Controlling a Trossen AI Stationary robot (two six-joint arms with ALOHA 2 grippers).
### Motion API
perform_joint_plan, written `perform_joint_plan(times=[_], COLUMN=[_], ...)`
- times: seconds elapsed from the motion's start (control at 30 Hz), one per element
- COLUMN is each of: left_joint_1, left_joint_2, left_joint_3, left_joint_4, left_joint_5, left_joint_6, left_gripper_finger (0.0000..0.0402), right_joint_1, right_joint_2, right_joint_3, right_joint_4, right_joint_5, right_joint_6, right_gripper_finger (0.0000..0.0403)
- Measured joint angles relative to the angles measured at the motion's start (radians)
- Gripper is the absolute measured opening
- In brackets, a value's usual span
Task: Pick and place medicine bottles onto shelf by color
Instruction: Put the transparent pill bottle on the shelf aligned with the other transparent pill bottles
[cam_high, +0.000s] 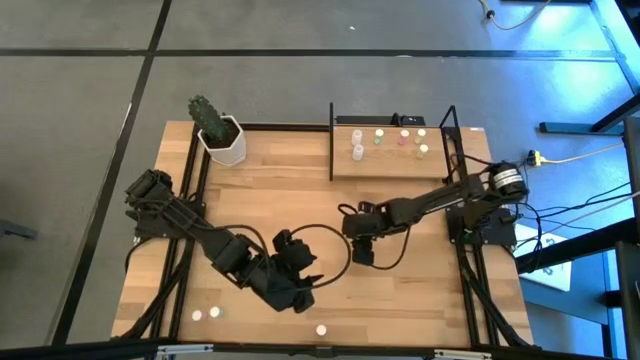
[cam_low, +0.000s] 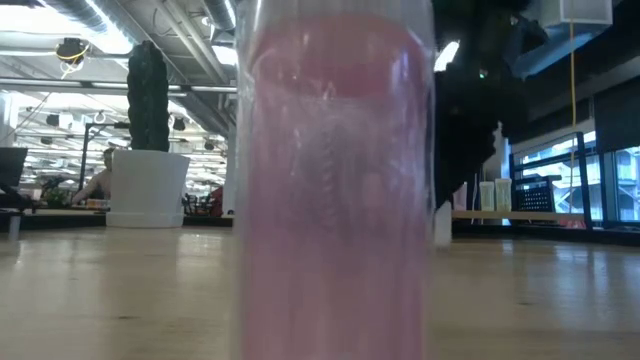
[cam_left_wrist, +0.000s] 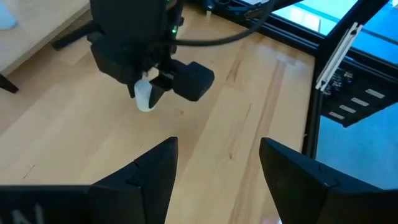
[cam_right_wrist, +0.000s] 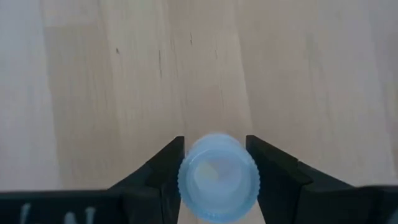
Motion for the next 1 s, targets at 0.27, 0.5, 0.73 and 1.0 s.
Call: perform_joint_plan(times=[0.27, 0.5, 0.73, 1.0], left_joint_1=[0.0, 0.0, 0.0, 0.0], left_joint_2=[0.0, 0.0, 0.0, 0.0], left_joint_3=[0.0, 0.0, 0.0, 0.0], left_joint_4=[0.0, 0.0, -0.001, -0.001], left_joint_5=[0.001, 0.002, 0.002, 0.002], left_joint_6=[0.0, 0.0, 0.0, 0.0], left_gripper_finger=[0.022, 0.022, 0.022, 0.022], right_joint_1=[0.0, 0.0, 0.0, 0.0], right_joint_2=[0.02, 0.02, 0.017, 0.016], right_joint_3=[0.0, 0.0, 0.013, 0.134], right_joint_4=[0.015, 0.015, -0.005, -0.191], right_joint_5=[-0.001, -0.001, -0.034, -0.05], right_joint_6=[0.003, 0.005, 0.002, -0.021], right_gripper_finger=[0.0188, 0.0257, 0.028, 0.0277])
